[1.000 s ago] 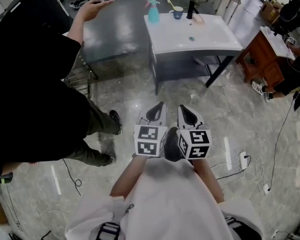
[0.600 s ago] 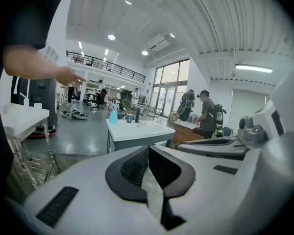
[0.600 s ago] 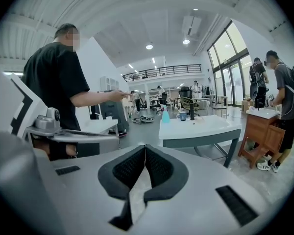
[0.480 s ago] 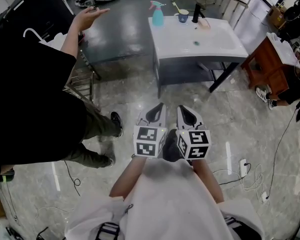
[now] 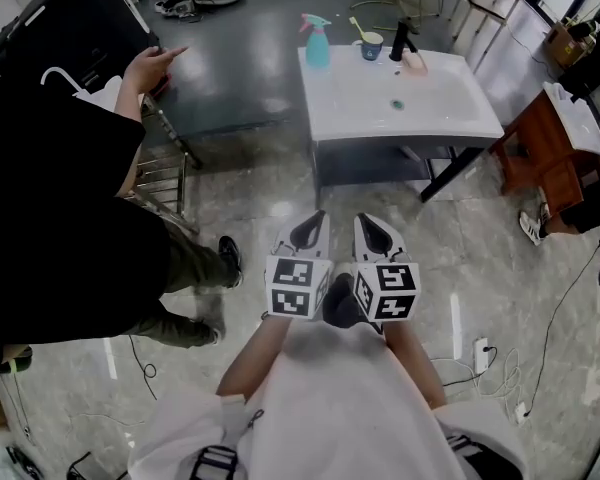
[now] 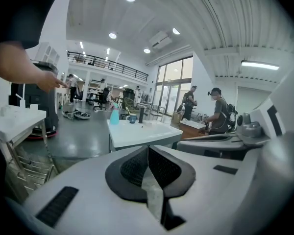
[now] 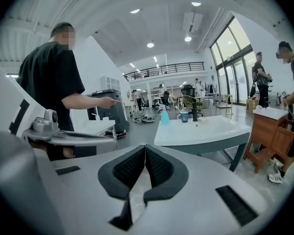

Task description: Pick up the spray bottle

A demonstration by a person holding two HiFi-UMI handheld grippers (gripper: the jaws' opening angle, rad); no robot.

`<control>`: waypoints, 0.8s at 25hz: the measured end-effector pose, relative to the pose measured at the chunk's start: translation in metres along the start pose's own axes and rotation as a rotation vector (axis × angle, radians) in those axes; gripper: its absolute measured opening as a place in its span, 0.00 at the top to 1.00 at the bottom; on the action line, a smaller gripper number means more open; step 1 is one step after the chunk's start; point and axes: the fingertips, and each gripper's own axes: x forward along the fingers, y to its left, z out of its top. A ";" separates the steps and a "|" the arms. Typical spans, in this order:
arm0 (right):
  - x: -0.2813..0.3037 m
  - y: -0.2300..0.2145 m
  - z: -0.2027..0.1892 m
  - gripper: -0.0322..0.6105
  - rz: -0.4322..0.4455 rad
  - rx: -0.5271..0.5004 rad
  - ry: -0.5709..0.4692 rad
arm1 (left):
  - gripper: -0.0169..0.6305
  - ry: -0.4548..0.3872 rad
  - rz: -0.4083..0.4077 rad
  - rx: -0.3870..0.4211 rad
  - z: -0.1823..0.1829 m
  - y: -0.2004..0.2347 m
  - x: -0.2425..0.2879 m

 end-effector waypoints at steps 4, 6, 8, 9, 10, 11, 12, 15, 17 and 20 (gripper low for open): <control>0.023 -0.014 0.006 0.91 0.010 0.011 0.008 | 0.93 0.012 0.009 -0.001 0.007 0.007 0.022; 0.033 -0.021 0.008 0.91 0.015 0.017 0.014 | 0.93 0.026 0.014 -0.006 0.007 0.010 0.033; 0.043 -0.027 0.009 0.91 0.024 0.021 0.022 | 0.93 0.030 0.021 -0.011 0.011 0.013 0.044; 0.048 -0.031 0.010 0.91 0.029 0.022 0.025 | 0.93 0.031 0.026 -0.012 0.013 0.014 0.050; 0.052 -0.034 0.010 0.91 0.035 0.023 0.029 | 0.93 0.032 0.030 -0.013 0.015 0.015 0.055; 0.057 -0.039 0.011 0.91 0.039 0.025 0.032 | 0.93 0.031 0.034 -0.013 0.018 0.015 0.061; 0.061 -0.043 0.013 0.91 0.041 0.027 0.034 | 0.93 0.031 0.036 -0.012 0.021 0.015 0.067; 0.074 -0.057 0.021 0.91 0.051 0.028 0.033 | 0.93 0.029 0.046 -0.011 0.030 0.016 0.083; 0.084 -0.065 0.027 0.91 0.060 0.026 0.029 | 0.93 0.030 0.055 -0.014 0.035 0.018 0.094; 0.096 -0.077 0.033 0.91 0.071 0.022 0.027 | 0.93 0.029 0.065 -0.019 0.041 0.020 0.110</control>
